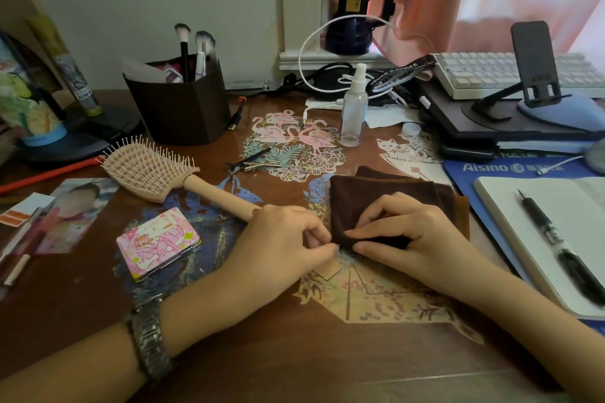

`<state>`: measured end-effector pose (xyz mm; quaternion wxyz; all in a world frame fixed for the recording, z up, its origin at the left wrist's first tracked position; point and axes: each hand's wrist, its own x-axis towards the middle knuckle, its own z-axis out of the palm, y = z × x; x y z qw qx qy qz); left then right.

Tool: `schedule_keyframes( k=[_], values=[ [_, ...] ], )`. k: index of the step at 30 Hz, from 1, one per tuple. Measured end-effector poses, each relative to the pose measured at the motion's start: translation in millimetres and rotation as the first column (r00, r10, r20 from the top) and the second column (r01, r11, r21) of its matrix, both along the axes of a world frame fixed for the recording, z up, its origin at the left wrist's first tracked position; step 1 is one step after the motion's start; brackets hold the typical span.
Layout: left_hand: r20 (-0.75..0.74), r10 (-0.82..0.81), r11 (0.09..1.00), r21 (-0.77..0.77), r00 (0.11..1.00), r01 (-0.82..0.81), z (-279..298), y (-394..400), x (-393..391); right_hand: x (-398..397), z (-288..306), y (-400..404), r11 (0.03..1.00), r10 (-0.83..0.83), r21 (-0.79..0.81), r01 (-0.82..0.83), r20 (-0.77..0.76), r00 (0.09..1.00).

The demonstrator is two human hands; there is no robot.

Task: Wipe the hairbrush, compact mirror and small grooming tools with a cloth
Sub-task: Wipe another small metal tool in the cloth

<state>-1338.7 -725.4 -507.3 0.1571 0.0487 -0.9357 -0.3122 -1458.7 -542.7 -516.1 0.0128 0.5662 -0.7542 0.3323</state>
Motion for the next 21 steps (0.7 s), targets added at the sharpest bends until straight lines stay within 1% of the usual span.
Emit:
schedule_keyframes(
  k=[10,17,21],
  values=[
    [-0.039,-0.051,0.997,0.057,0.998,0.053,-1,-4,1,-1,-1,0,1.000,-0.015,0.014,0.015,-0.012,1.000],
    [-0.038,-0.104,0.995,0.004,0.994,0.104,3,-7,9,-1,-1,0,0.999,-0.018,0.037,0.019,-0.020,1.000],
    [-0.031,-0.087,0.996,-0.008,0.996,0.087,5,-15,23,-1,-1,1,0.999,-0.023,0.044,0.023,-0.004,1.000]
  ],
)
